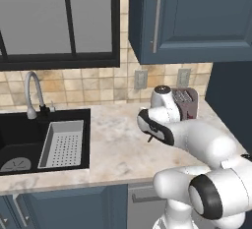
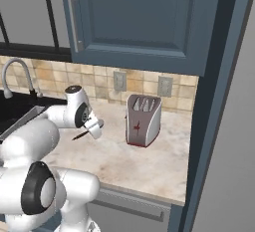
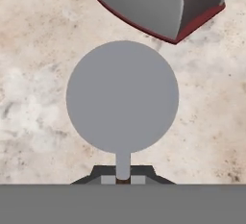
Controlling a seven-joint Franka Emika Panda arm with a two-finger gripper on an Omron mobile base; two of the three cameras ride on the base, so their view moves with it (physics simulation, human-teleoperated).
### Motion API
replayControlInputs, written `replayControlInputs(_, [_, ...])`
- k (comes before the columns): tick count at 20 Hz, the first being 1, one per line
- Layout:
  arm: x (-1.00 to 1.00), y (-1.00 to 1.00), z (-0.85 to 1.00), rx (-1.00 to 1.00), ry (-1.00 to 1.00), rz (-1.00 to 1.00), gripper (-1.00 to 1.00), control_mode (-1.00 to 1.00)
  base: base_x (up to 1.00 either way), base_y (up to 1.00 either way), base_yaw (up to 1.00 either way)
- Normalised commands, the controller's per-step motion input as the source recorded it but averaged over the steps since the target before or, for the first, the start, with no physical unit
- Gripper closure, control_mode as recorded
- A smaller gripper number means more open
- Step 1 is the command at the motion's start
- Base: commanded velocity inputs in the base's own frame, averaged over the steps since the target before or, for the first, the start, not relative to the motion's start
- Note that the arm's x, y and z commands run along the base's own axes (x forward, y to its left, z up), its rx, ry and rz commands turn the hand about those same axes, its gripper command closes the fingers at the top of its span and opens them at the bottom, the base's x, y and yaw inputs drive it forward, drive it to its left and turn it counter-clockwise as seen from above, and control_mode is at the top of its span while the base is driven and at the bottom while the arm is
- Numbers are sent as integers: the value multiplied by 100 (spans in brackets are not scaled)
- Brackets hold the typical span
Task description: Organize the utensils by type. Pick up the wooden spoons from the counter and place them in the open cabinet. Then pick up the metallic utensils from the counter and place them in the open drawer.
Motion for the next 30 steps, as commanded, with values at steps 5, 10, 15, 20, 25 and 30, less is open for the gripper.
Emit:
replayControlInputs(5, [-49,11,68,0,0,6,100,-100,0,0,0])
replayControlInputs(10, [-54,4,58,0,0,13,100,-100,0,0,0])
replayControlInputs(15, [-58,0,44,0,0,17,100,-100,0,0,0])
replayControlInputs(20, [-55,3,41,0,0,13,100,-100,0,0,0])
replayControlInputs(25, [-37,18,34,0,11,1,100,-100,0,0,0])
replayControlInputs(30, [-37,6,32,0,12,0,100,-100,0,0,0])
